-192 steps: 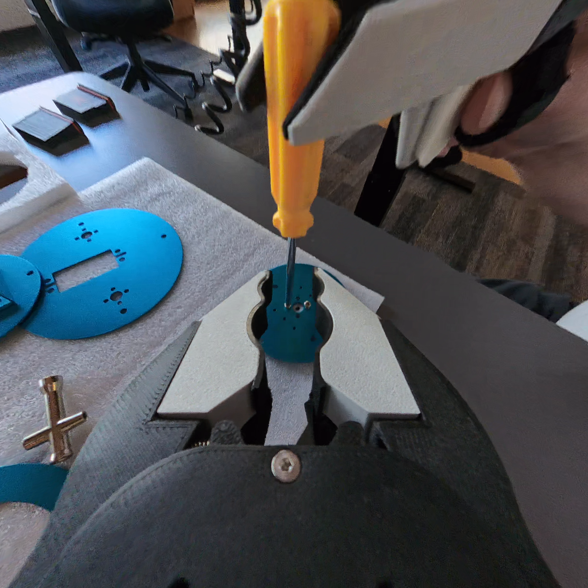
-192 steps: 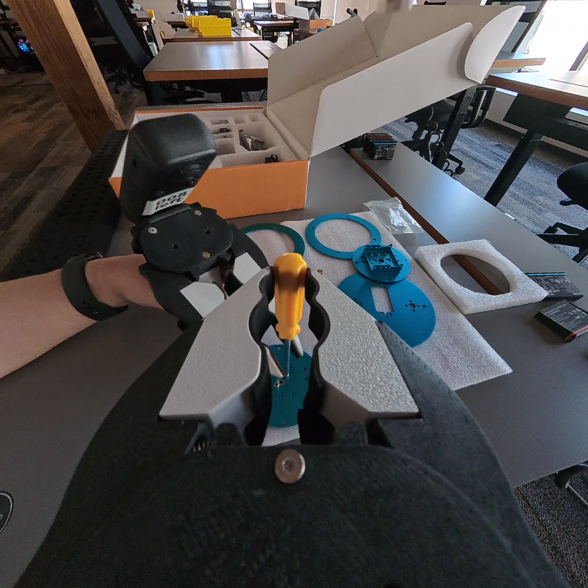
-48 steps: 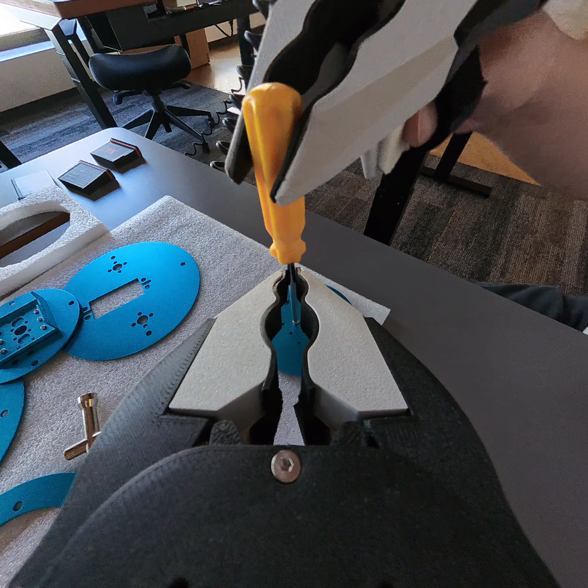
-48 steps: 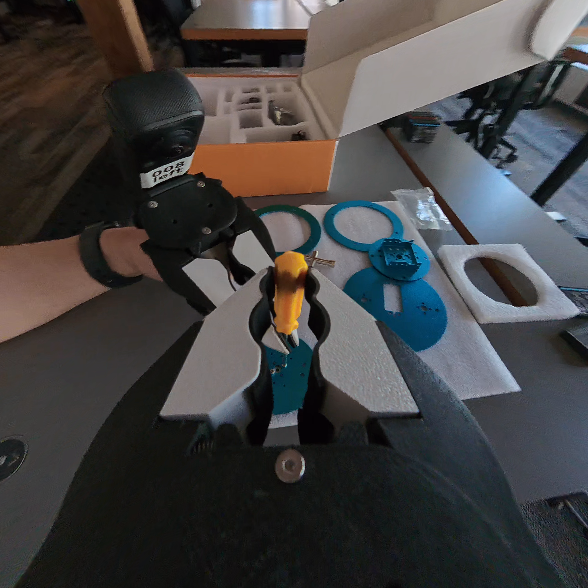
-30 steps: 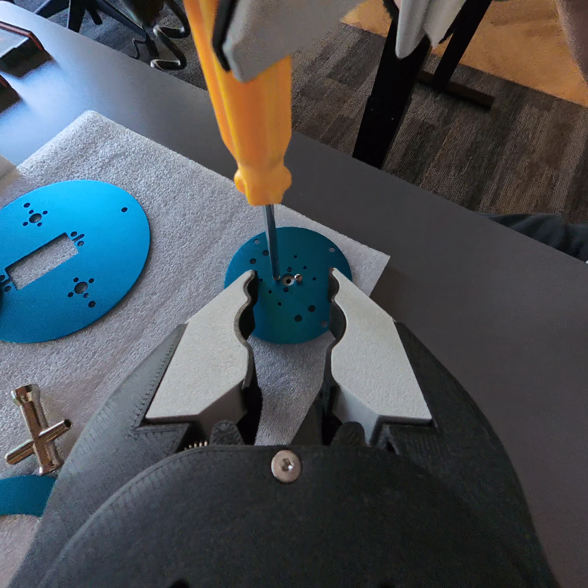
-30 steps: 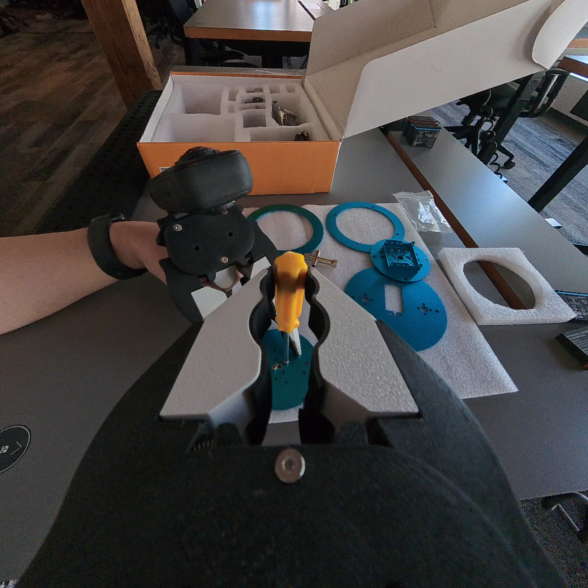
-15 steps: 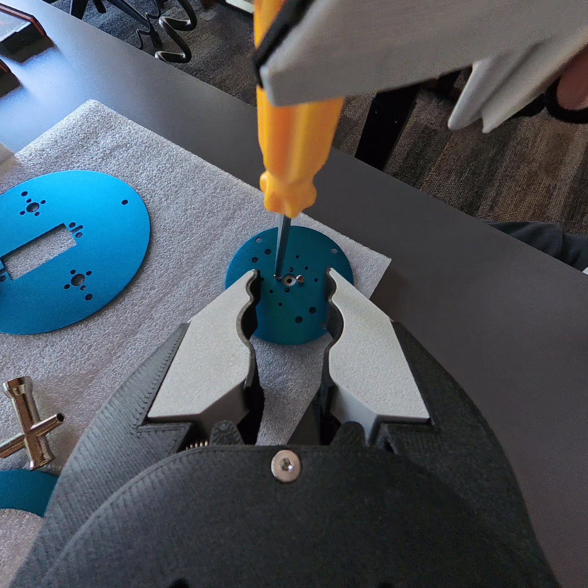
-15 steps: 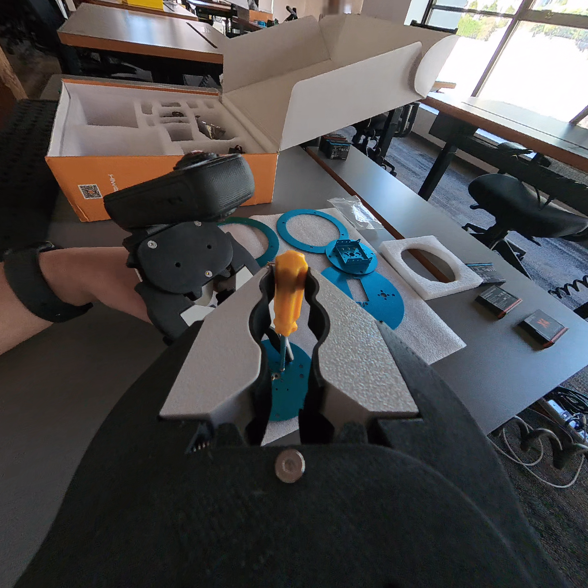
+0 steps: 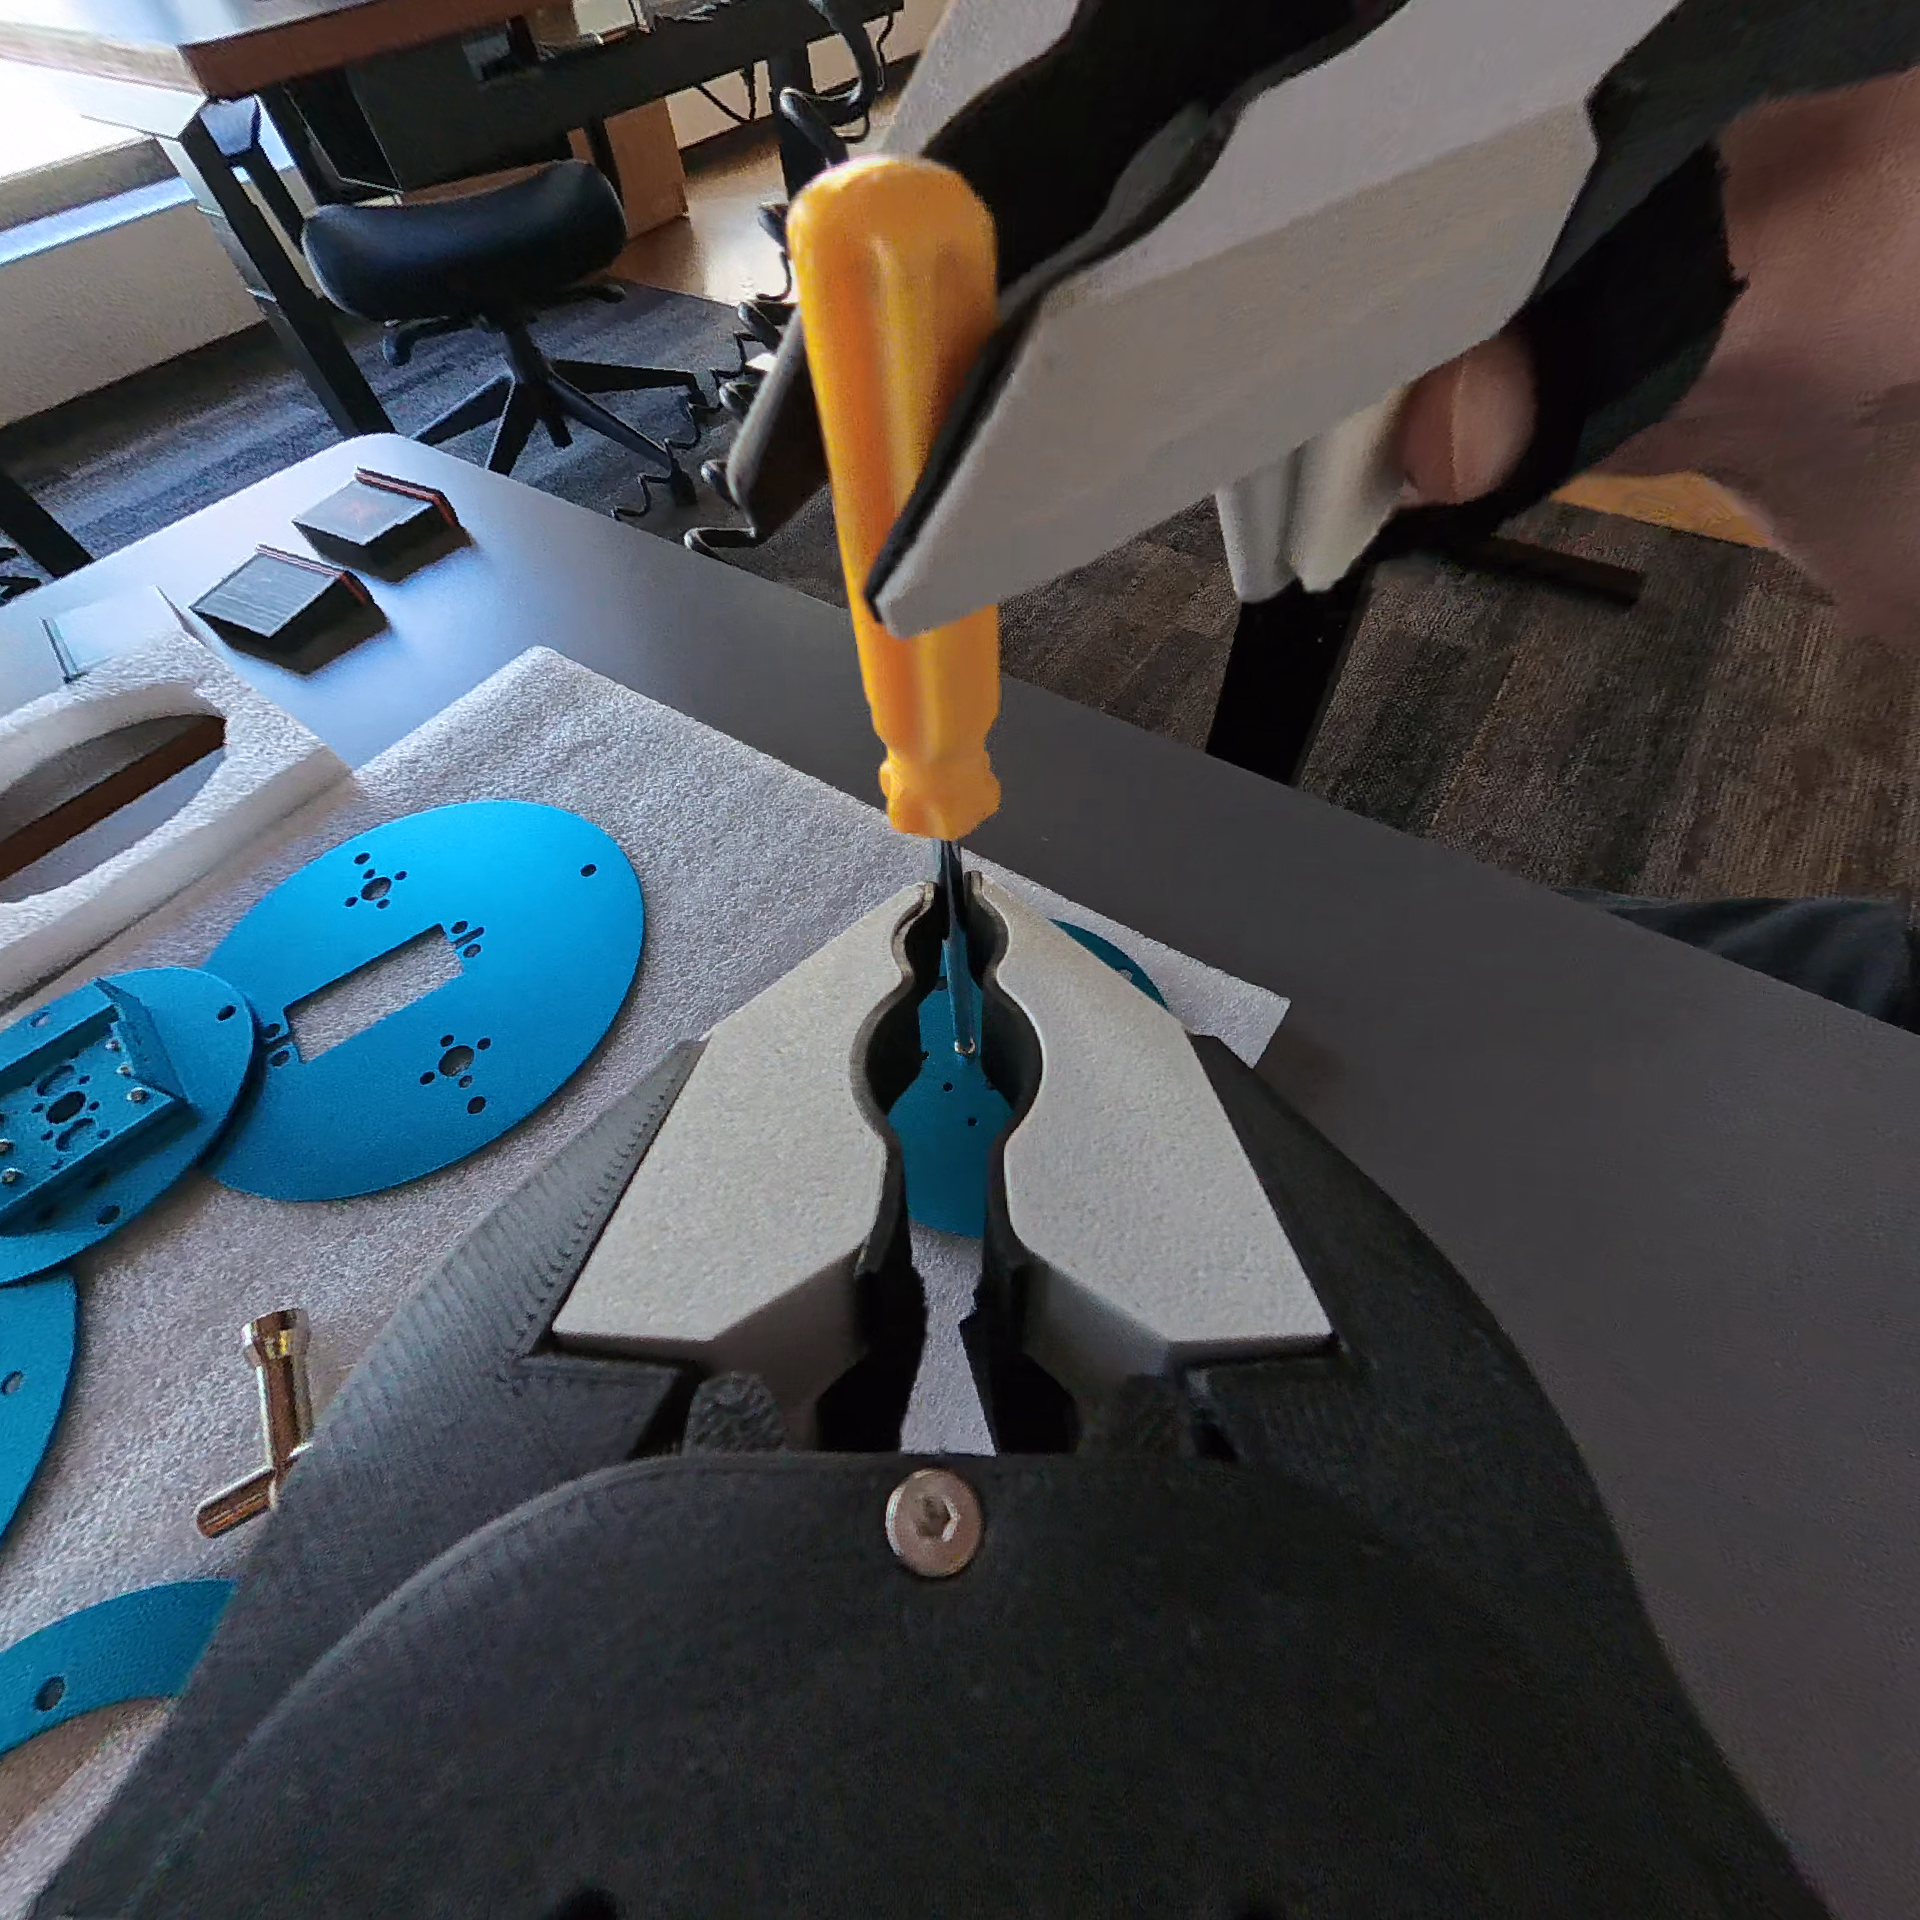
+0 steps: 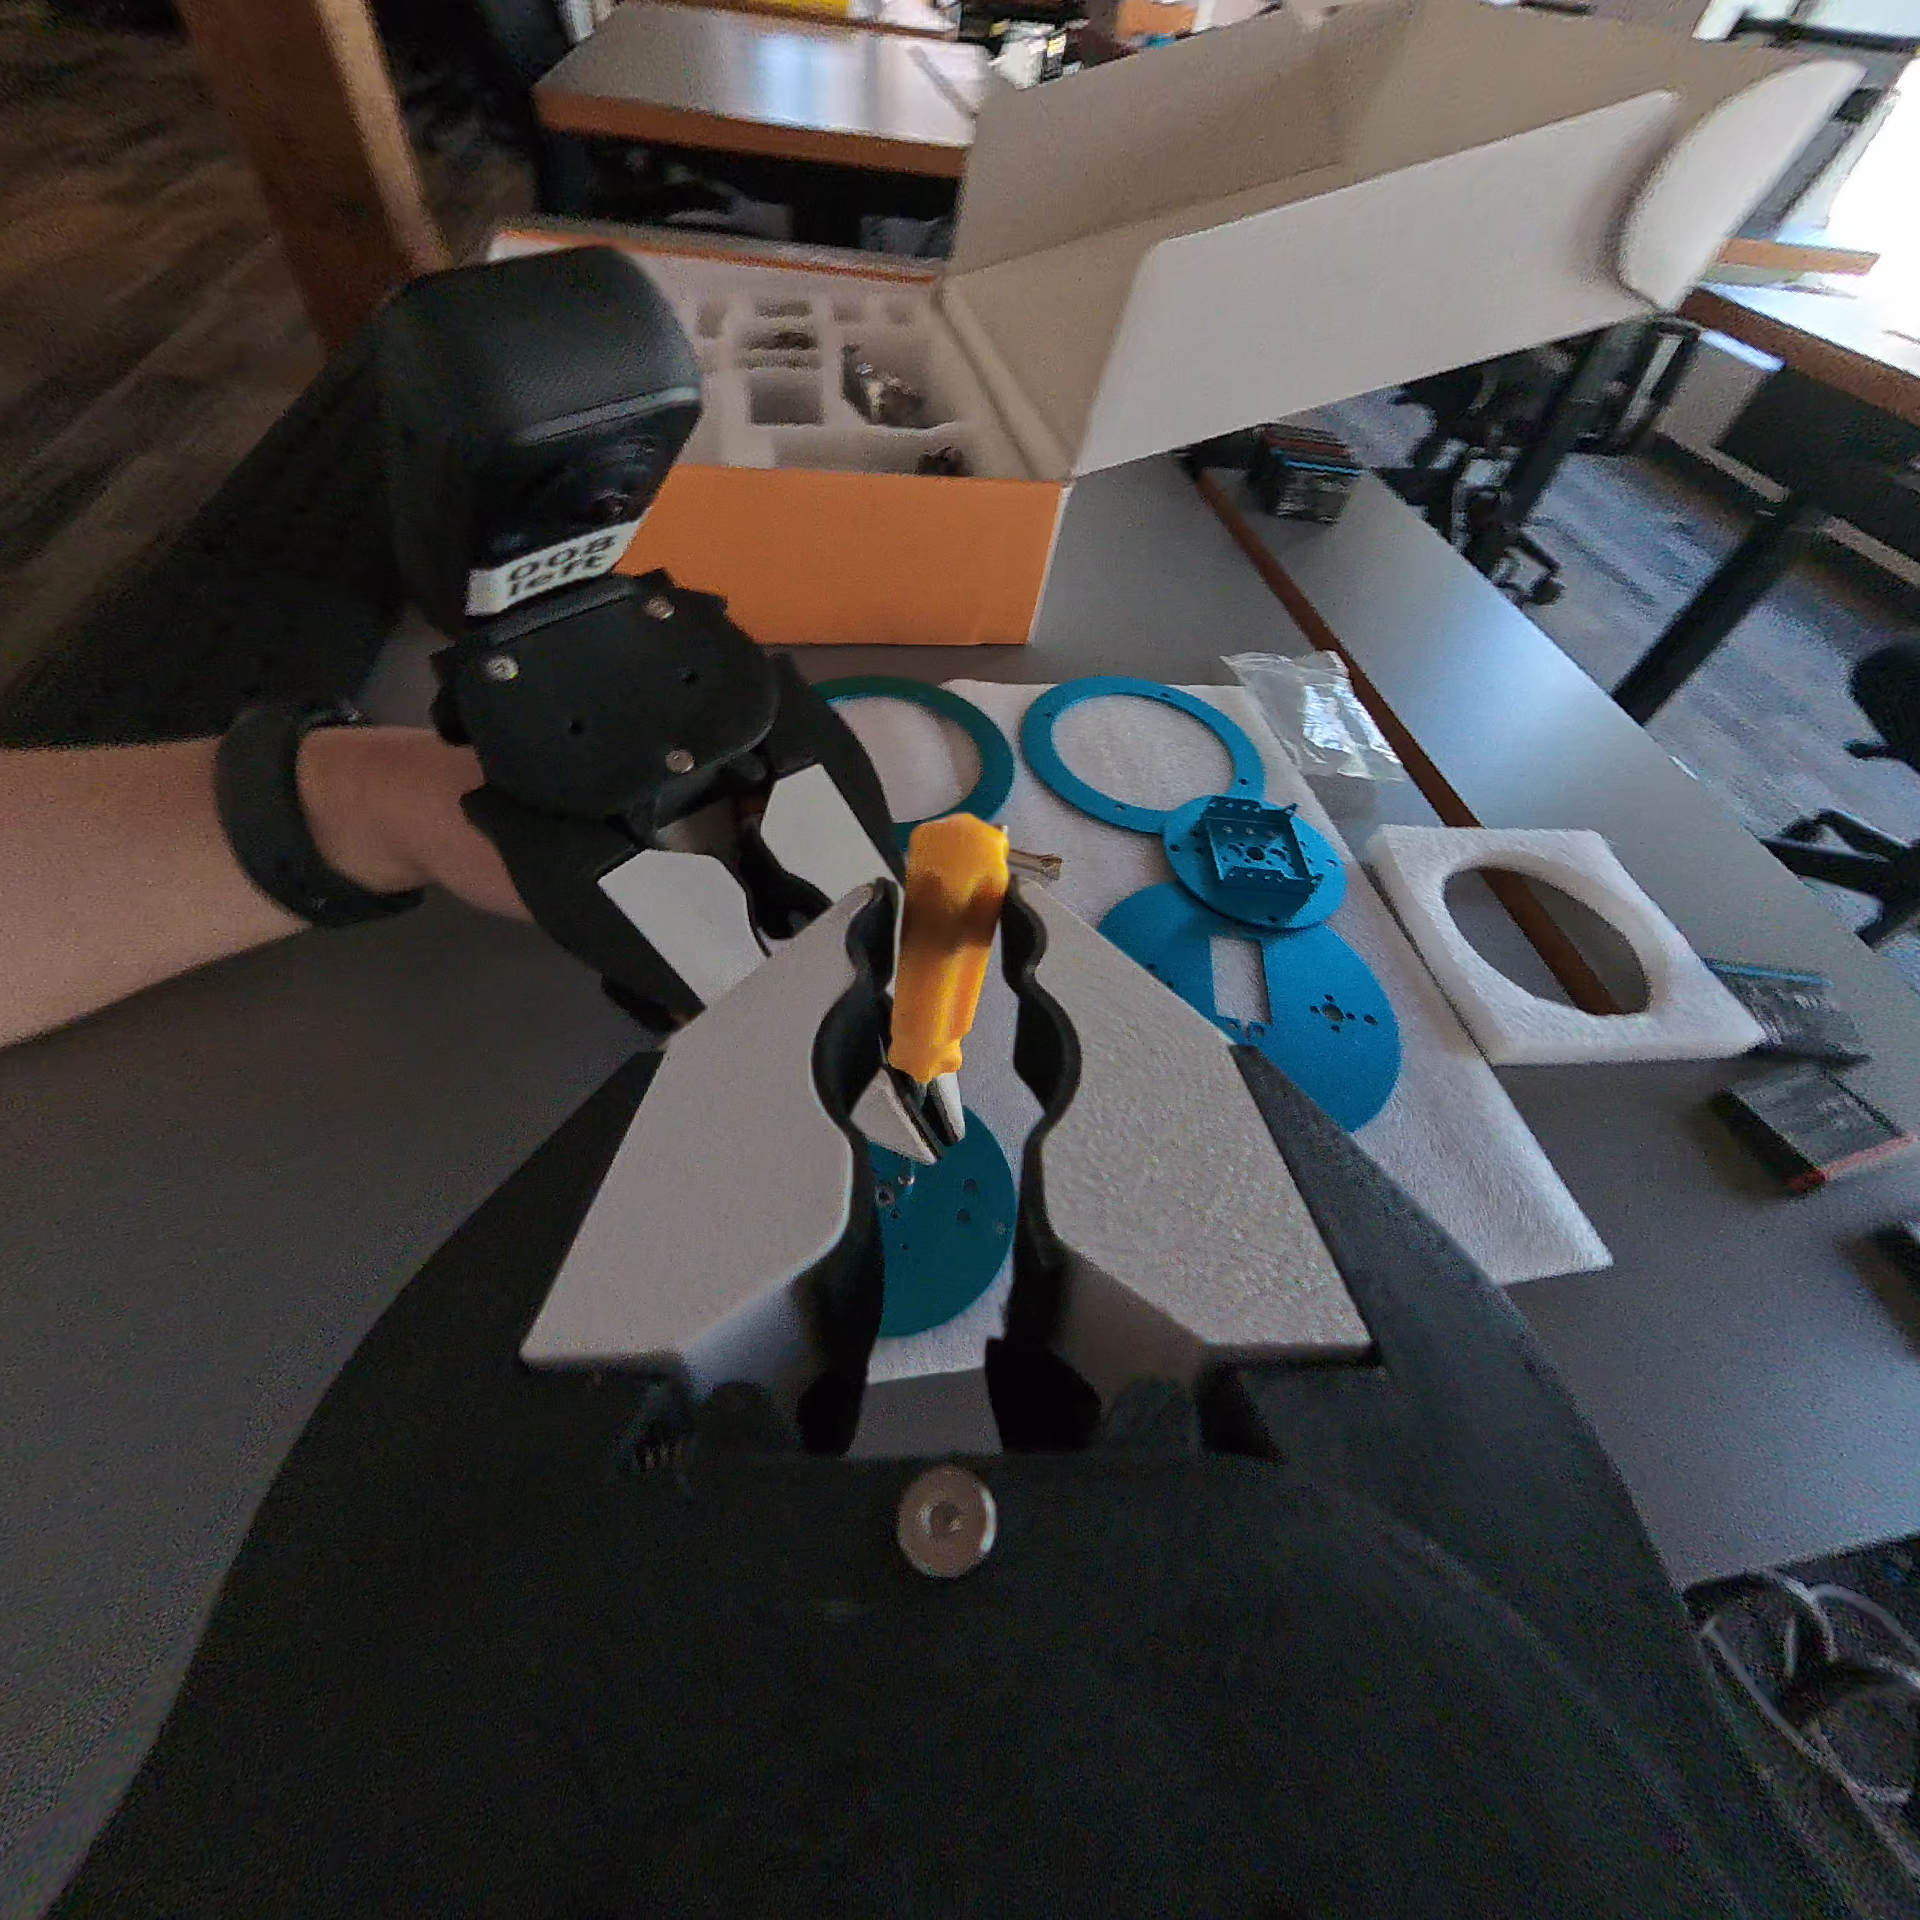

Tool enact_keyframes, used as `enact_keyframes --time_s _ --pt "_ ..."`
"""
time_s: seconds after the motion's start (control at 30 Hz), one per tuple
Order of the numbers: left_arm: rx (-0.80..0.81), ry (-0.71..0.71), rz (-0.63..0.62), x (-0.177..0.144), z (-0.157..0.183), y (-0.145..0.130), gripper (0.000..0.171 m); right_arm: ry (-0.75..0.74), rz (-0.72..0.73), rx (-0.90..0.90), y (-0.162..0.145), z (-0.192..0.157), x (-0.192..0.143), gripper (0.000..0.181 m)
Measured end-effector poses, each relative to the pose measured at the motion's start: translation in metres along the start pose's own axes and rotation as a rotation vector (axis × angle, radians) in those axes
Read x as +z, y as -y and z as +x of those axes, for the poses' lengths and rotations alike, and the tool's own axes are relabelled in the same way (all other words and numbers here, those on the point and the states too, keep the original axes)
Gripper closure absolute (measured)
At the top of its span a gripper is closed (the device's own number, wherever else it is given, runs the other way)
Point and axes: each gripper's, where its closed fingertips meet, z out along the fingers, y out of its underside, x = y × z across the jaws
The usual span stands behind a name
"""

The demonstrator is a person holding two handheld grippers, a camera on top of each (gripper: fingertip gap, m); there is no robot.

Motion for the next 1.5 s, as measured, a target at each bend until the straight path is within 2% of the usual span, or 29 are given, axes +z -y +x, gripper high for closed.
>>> enact_keyframes --time_s 0.17,0.2,0.3,0.4,0.53,0.63,0.77,0.93,1.07,1.13,1.33,1.43,1.5 --pt "-0.004 -0.027 0.001 0.0 0.002 0.0 0.169 0.34 -0.146 -0.204 0.013 -0.003 -0.012 0.131" --pt "-0.005 -0.028 0.001 0.0 0.002 0.0 0.169 0.458 -0.198 -0.273 0.013 -0.01 -0.018 0.131" --pt "-0.008 -0.027 0.001 0.0 0.002 0.0 0.169 0.591 -0.345 -0.508 0.013 -0.009 -0.024 0.135" --pt "-0.012 -0.031 0.001 -0.001 0.002 0.0 0.169 0.647 -0.523 -0.727 0.005 -0.013 -0.019 0.143" --pt "-0.014 -0.036 -0.001 -0.001 0.002 0.0 0.169 0.635 -0.658 -0.905 -0.006 -0.006 -0.011 0.16" --pt "-0.015 -0.039 0.0 -0.001 0.003 0.0 0.169 0.644 -0.701 -0.864 -0.006 -0.008 -0.012 0.161" --pt "-0.026 -0.03 0.003 0.0 0.002 0.0 0.169 0.563 -0.825 -0.7 -0.01 -0.001 -0.013 0.163" --pt "-0.026 -0.033 -0.002 0.0 0.002 -0.001 0.169 0.506 -0.869 -0.494 -0.011 -0.006 -0.012 0.164" --pt "-0.036 -0.012 -0.002 0.001 0.0 -0.001 0.169 0.428 -0.949 -0.335 -0.013 0.003 -0.011 0.164" --pt "-0.041 -0.009 -0.003 0.002 -0.002 -0.001 0.169 0.464 -0.921 -0.355 -0.012 0.001 -0.008 0.164" --pt "-0.041 -0.022 0.001 -0.001 0.0 -0.002 0.169 0.605 -0.653 -0.411 -0.008 -0.005 -0.006 0.164" --pt "-0.041 -0.02 -0.001 0.0 -0.001 -0.001 0.169 0.616 -0.383 -0.354 0.0 -0.004 -0.008 0.161" --pt "-0.045 -0.024 0.002 0.0 -0.001 -0.001 0.169 0.646 -0.227 -0.267 0.0 -0.006 -0.014 0.148"
